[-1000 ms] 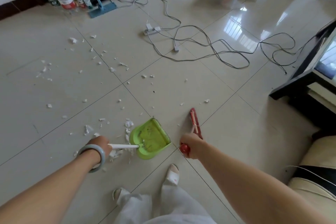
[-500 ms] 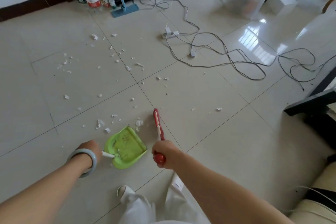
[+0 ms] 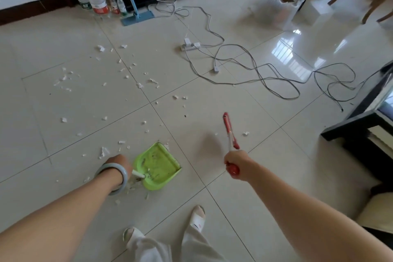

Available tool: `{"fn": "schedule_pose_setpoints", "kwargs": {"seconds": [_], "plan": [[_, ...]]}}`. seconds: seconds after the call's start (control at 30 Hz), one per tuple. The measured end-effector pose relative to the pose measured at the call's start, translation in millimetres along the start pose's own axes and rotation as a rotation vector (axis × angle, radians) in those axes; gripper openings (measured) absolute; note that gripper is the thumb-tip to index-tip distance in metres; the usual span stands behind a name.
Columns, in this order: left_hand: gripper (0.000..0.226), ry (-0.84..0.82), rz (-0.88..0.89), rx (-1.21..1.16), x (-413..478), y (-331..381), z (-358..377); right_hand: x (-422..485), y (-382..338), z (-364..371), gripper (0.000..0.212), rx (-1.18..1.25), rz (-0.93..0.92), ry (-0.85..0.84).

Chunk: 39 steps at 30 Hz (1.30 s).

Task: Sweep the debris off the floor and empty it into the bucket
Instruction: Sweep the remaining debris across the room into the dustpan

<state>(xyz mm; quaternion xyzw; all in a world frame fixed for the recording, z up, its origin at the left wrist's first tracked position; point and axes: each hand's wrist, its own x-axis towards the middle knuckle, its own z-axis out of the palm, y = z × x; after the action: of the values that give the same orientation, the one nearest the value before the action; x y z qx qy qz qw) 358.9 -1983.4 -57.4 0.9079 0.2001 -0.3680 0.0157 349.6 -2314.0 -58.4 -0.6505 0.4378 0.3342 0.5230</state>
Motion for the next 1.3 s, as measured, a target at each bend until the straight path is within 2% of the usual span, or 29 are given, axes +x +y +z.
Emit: {"fn": "schedule_pose_setpoints", "kwargs": {"seconds": [0.13, 0.27, 0.37, 0.43, 0.57, 0.7, 0.97, 1.07, 1.1, 1.17, 1.3], "plan": [[0.032, -0.017, 0.073, 0.058, 5, 33, -1, 23, -7, -65, 0.020, 0.027, 0.027, 0.050], [0.029, 0.033, 0.102, 0.063, 10, 59, 3, 46, -8, -107, 0.012, -0.001, 0.087, 0.108], [0.029, 0.063, 0.124, 0.056, 12, 70, 1, 61, -11, -122, 0.032, -0.007, 0.124, 0.132], [0.029, 0.079, 0.136, 0.053, 12, 75, -1, 66, -16, -123, 0.033, -0.028, 0.134, 0.116], [0.027, 0.101, 0.137, 0.046, 11, 76, -8, 66, -25, -96, 0.039, -0.067, 0.112, 0.063], [0.026, 0.100, 0.098, 0.045, 11, 63, -11, 59, -22, -44, 0.017, -0.136, 0.074, -0.009], [0.028, 0.078, -0.028, 0.000, 15, 19, -27, 21, -9, 65, 0.017, -0.334, 0.052, -0.235], [0.033, 0.051, -0.063, -0.029, 17, -1, -35, 5, -19, 91, 0.016, -0.318, 0.056, -0.337], [0.035, 0.045, -0.080, -0.046, 17, -8, -38, 4, -22, 97, 0.012, -0.306, 0.052, -0.337], [0.038, 0.029, -0.115, -0.094, 25, -21, -42, 5, -33, 106, 0.015, -0.260, 0.050, -0.323], [0.033, 0.028, -0.133, -0.128, 38, -37, -52, 9, -59, 110, 0.015, -0.175, 0.068, -0.313]]}}
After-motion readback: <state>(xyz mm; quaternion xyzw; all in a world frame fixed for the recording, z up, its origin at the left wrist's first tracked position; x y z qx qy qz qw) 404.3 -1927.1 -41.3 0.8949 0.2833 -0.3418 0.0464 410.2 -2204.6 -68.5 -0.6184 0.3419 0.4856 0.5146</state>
